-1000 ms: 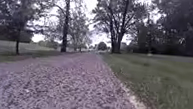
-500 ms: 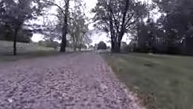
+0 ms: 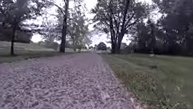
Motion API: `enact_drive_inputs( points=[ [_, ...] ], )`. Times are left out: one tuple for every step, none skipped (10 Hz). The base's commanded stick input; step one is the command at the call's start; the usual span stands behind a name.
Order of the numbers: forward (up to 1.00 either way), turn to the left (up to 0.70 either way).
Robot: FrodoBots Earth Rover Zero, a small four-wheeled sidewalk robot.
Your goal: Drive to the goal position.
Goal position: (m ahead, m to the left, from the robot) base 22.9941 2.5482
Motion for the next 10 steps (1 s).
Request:
enact_drive_inputs(
  points=[
    [0.70,0.00],
    [0.70,0.00],
    [0.70,0.00],
    [0.70,0.00],
    [0.70,0.00],
    [0.70,0.00],
    [0.70,0.00],
    [0.70,0.00],
    [0.70,0.00],
    [0.70,0.00]
  ],
)
